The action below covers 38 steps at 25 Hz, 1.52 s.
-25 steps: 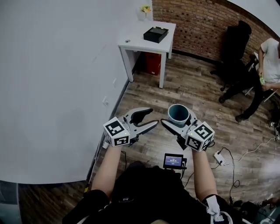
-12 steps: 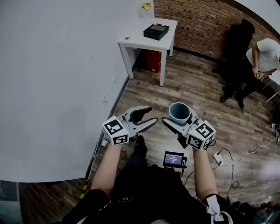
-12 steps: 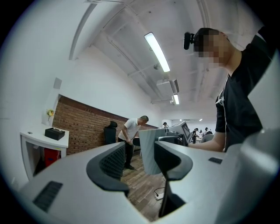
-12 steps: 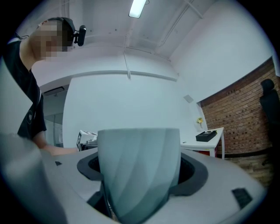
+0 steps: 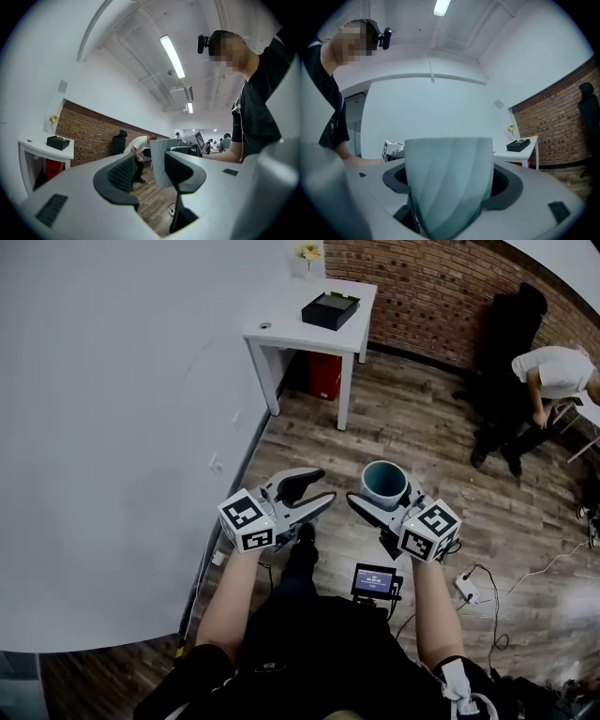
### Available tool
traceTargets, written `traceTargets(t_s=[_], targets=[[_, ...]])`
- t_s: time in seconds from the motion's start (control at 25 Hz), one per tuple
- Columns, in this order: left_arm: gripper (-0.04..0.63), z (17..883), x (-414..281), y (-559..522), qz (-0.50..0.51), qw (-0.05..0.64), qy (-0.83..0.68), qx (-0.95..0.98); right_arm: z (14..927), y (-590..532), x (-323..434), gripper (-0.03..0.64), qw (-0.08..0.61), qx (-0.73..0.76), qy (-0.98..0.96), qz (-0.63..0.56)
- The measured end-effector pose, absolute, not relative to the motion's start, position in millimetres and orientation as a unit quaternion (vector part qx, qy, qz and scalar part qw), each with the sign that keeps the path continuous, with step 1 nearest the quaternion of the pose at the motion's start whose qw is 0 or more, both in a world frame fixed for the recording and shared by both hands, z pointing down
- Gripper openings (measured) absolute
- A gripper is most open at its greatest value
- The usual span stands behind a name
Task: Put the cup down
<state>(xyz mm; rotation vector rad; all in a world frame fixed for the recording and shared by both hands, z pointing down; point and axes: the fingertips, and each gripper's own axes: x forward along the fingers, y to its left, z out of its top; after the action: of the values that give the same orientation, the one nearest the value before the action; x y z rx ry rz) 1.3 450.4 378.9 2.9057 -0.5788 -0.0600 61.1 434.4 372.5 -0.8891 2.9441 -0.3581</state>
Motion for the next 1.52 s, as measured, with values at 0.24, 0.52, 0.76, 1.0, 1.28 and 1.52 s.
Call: traceTargets(t_s=[0.24,0.52,0.76,1.0,1.28,1.52], targets=[[0.201,385.1,-3.9,395.0,-0.022,0.097,-0.184,0.978,377.8,382.1,57.7,0.405,0.021,-0.299,0.947,-0.118],[0.196,388.8,-17.2,307.6,-0.019,0.113,-0.168,0.979,380.9,298.9,44.2,0.405,0.021,-0.314,0.94,-0.131],[0.195,383.5,-32.3,228.6,-0.016,0.108,-0.155,0.982,375.3,223.2,24.8,0.405,0.024,-0.32,0.937,-0.135],[0.189,375.4,-51.4,162.7,-0.016,0.104,-0.152,0.983,370.2,157.9,8.1,0.405,0.021,-0.328,0.935,-0.136],[0.172,371.4,-73.5,109.5,-0.02,0.081,-0.159,0.984,369.7,103.2,-6.9,0.405,0.027,-0.341,0.929,-0.137],[0.166,375.3,-76.6,82.7,-0.025,0.087,-0.155,0.984,377.8,80.3,-6.6,0.405,0.024,-0.353,0.924,-0.145]])
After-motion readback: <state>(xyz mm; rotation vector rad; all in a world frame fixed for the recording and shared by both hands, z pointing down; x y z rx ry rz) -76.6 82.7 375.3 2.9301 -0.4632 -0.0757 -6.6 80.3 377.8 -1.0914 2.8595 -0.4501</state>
